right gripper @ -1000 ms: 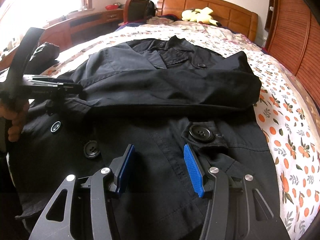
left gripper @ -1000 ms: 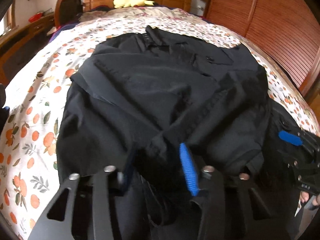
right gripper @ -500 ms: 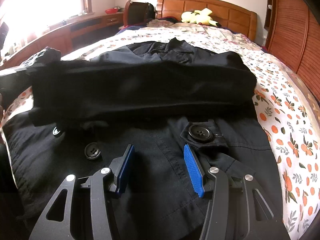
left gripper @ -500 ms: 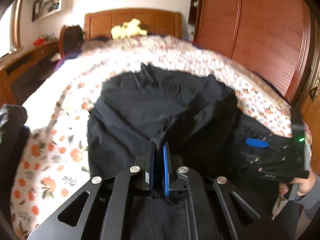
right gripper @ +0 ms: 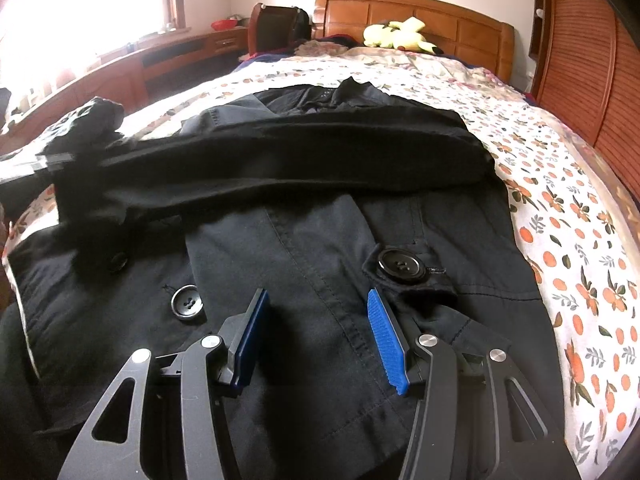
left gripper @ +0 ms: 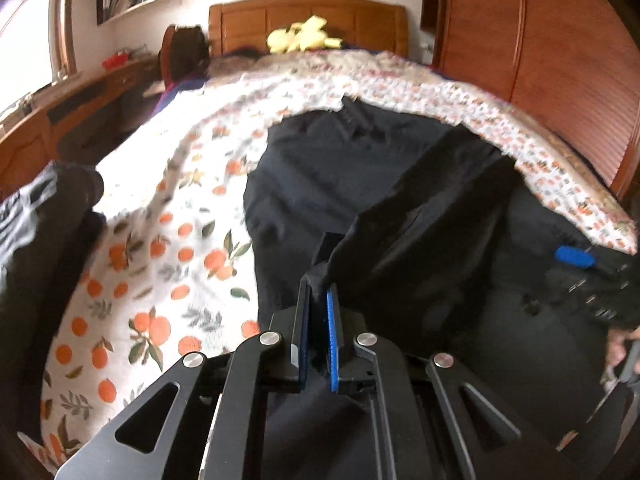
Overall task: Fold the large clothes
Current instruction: 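Grasp the coat side edge with the left gripper, fold it over the front, release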
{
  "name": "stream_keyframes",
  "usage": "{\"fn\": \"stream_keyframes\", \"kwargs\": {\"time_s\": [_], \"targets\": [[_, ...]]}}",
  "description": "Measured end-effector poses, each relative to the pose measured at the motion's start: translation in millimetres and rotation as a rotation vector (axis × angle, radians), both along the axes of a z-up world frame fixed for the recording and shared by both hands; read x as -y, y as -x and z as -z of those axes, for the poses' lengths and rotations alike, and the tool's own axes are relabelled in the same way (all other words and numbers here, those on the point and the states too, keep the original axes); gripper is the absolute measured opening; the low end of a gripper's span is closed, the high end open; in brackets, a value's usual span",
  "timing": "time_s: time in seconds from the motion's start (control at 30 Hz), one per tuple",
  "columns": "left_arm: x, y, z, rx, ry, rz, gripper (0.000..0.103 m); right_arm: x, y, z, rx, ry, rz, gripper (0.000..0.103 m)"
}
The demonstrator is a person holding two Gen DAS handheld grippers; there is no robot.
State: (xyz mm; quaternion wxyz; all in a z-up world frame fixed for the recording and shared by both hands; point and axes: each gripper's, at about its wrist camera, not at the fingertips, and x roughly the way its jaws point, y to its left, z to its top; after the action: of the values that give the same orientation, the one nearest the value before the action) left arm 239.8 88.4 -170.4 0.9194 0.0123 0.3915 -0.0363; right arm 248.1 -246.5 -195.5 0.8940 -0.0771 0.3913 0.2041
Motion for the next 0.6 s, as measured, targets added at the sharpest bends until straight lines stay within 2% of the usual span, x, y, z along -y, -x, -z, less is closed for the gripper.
{"fn": "stream_keyframes", "kwargs": {"time_s": [0.13,0.37,0.6], "targets": [[-12,-4,16,-0.020,0.013,-0.006,0.008,1,-5,-17,0.022,-0.010,-0.001,0.049],[-15,3,21,-0.004,0.053,0.017,0.010,-13,-38,-46,0.058,-0.018,0.010,0.049],[-16,19,14,0.023,0.071,0.041,0.021,-71,-67,-40,0.013,-0.035,-0.051,0.049]]}}
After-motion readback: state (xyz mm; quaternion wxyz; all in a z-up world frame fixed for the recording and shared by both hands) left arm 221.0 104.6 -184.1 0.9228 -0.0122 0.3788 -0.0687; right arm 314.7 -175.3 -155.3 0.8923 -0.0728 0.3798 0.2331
